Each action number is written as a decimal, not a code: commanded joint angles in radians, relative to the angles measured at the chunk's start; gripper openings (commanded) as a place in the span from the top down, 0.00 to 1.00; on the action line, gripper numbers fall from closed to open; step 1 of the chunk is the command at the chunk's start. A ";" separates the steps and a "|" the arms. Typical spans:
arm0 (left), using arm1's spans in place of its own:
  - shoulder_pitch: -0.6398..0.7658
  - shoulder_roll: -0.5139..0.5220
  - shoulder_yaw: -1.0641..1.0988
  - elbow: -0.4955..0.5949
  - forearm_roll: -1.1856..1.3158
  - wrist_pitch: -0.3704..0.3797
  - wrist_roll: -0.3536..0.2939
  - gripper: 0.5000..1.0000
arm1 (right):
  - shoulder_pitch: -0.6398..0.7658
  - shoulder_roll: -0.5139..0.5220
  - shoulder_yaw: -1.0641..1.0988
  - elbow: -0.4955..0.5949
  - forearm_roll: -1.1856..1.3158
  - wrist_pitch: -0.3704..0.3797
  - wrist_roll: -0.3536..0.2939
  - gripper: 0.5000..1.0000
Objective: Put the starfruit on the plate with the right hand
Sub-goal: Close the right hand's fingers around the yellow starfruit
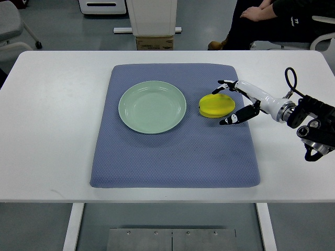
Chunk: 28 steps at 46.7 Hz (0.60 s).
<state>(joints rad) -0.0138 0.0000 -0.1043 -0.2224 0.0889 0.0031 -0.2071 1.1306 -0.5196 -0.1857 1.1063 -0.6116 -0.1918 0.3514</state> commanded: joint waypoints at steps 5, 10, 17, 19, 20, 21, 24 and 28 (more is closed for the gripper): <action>0.000 0.000 0.000 0.000 0.000 0.000 0.000 0.00 | 0.005 0.000 0.000 0.000 0.012 0.000 -0.002 0.00; 0.000 0.000 0.000 0.000 0.000 0.000 0.000 0.00 | 0.003 0.000 0.000 -0.002 0.012 0.000 -0.003 0.00; 0.000 0.000 0.000 0.000 0.000 0.000 0.000 0.00 | -0.002 0.001 0.000 -0.002 0.012 0.000 -0.006 0.00; -0.001 0.000 0.000 0.000 0.000 0.000 0.000 0.00 | -0.002 0.004 0.000 -0.003 0.012 0.000 -0.006 0.00; 0.000 0.000 0.000 0.000 0.000 0.000 0.000 0.00 | -0.002 0.009 0.000 -0.003 0.012 0.000 -0.006 0.00; 0.000 0.000 0.002 0.000 0.000 0.000 0.000 0.00 | -0.002 0.013 0.000 -0.006 0.013 0.000 -0.006 0.00; 0.000 0.000 0.000 0.000 0.000 0.000 0.000 0.00 | -0.003 0.030 0.000 -0.016 0.019 0.000 -0.015 0.00; 0.000 0.000 0.000 0.000 0.000 0.000 0.000 0.00 | -0.011 0.046 0.000 -0.036 0.042 0.000 -0.025 0.00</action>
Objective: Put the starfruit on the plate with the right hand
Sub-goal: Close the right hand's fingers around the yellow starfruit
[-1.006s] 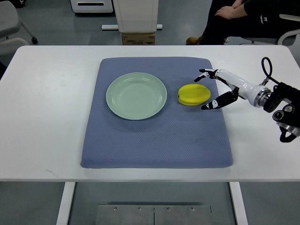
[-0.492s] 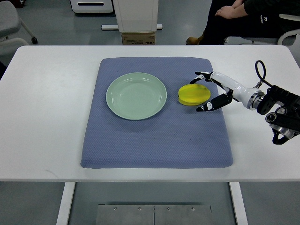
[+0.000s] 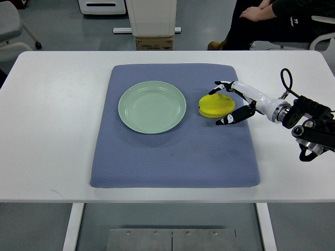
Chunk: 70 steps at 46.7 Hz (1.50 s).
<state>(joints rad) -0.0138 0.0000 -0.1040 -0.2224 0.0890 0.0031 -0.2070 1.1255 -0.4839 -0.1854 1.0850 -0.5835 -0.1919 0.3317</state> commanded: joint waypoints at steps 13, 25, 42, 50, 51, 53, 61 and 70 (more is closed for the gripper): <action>-0.002 0.000 0.000 0.000 0.000 0.000 0.000 0.00 | -0.009 0.080 0.001 -0.108 0.028 -0.001 -0.003 0.00; 0.000 0.000 0.000 0.000 0.000 0.000 0.000 0.00 | -0.009 0.088 -0.002 -0.129 0.028 -0.001 -0.006 0.12; 0.000 0.000 0.000 0.000 0.000 0.000 0.000 0.00 | -0.016 0.088 -0.005 -0.129 0.024 -0.001 -0.005 0.13; 0.000 0.000 0.000 0.000 0.000 0.000 0.000 0.00 | -0.018 0.088 -0.006 -0.129 0.024 -0.001 -0.006 0.23; 0.000 0.000 0.000 0.000 0.000 0.000 0.000 0.00 | -0.018 0.088 -0.006 -0.129 0.024 -0.001 -0.006 0.28; 0.000 0.000 0.000 0.000 0.000 0.000 0.000 0.00 | -0.019 0.088 -0.008 -0.129 0.024 -0.001 -0.005 0.40; 0.000 0.000 0.000 0.000 0.000 0.000 0.000 0.00 | -0.012 0.088 -0.008 -0.129 0.022 -0.001 -0.011 1.00; 0.000 0.000 0.000 0.000 0.000 0.000 0.000 0.00 | -0.009 0.088 -0.008 -0.128 0.022 0.000 -0.010 1.00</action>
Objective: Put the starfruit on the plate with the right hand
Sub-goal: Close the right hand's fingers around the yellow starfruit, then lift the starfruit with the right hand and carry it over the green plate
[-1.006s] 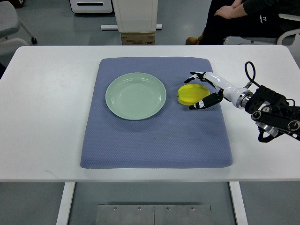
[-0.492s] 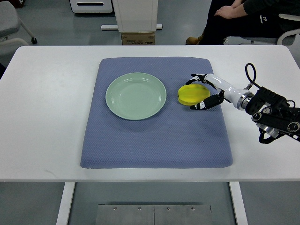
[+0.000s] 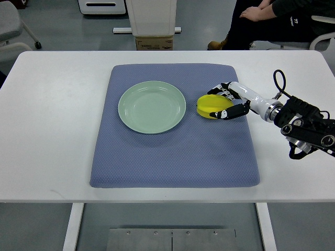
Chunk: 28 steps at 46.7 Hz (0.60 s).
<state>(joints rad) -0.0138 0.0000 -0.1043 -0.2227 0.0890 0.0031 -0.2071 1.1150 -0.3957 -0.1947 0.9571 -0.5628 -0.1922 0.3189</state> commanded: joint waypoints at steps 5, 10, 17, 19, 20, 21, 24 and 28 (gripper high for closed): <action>0.000 0.000 0.000 0.000 0.000 0.000 0.000 0.00 | 0.006 0.000 0.003 0.000 0.004 0.000 0.003 1.00; 0.000 0.000 0.000 0.000 0.000 0.000 0.000 0.00 | 0.009 -0.003 0.008 0.000 0.006 0.000 0.005 1.00; 0.000 0.000 0.000 0.000 0.000 0.000 0.000 0.00 | 0.026 -0.011 0.011 0.000 0.006 0.002 0.006 1.00; 0.000 0.000 0.000 0.000 0.000 0.000 0.000 0.00 | 0.029 -0.012 0.009 0.002 0.006 0.002 0.006 1.00; 0.000 0.000 0.000 0.000 0.000 0.000 0.000 0.00 | 0.031 -0.012 0.009 0.002 0.006 0.002 0.006 1.00; 0.000 0.000 0.000 0.000 0.000 0.000 0.000 0.00 | 0.032 -0.012 0.009 0.002 0.006 0.002 0.006 1.00; 0.000 0.000 0.000 0.000 0.000 0.000 0.000 0.00 | 0.051 -0.011 0.008 0.002 0.006 0.008 0.005 1.00; 0.000 0.000 0.000 0.000 0.000 0.000 0.000 0.00 | 0.068 -0.005 0.006 0.002 0.006 0.013 0.002 1.00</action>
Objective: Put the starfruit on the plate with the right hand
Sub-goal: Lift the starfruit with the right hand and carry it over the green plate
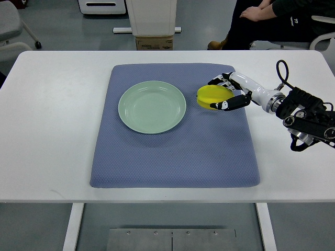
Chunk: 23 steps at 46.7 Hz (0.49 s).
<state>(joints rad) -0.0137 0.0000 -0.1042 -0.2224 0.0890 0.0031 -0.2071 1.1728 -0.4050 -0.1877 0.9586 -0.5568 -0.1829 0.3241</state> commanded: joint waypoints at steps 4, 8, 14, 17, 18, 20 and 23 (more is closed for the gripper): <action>0.000 0.000 0.000 0.000 0.000 0.000 0.000 0.00 | 0.022 0.008 -0.001 0.000 0.001 0.005 -0.005 1.00; 0.000 0.000 0.000 0.000 0.000 0.000 0.000 0.00 | 0.028 0.026 -0.001 -0.001 0.002 0.010 -0.007 1.00; 0.000 0.000 0.000 0.000 0.000 0.000 0.000 0.00 | 0.039 0.081 -0.004 -0.004 0.003 0.013 -0.011 1.00; 0.000 0.000 0.000 0.000 0.000 0.000 0.000 0.00 | 0.039 0.107 -0.003 -0.017 0.003 0.025 -0.026 1.00; 0.000 0.000 0.000 0.000 0.000 0.000 0.000 0.00 | 0.041 0.123 -0.003 -0.024 0.003 0.028 -0.030 1.00; 0.000 0.000 0.000 0.000 0.000 0.000 0.000 0.00 | 0.041 0.150 -0.003 -0.046 0.003 0.031 -0.036 1.00; 0.000 0.000 0.000 0.000 0.000 0.000 0.000 0.00 | 0.036 0.190 -0.003 -0.087 0.005 0.031 -0.036 1.00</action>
<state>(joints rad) -0.0140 0.0000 -0.1043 -0.2226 0.0890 0.0031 -0.2070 1.2131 -0.2485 -0.1912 0.9060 -0.5538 -0.1529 0.2895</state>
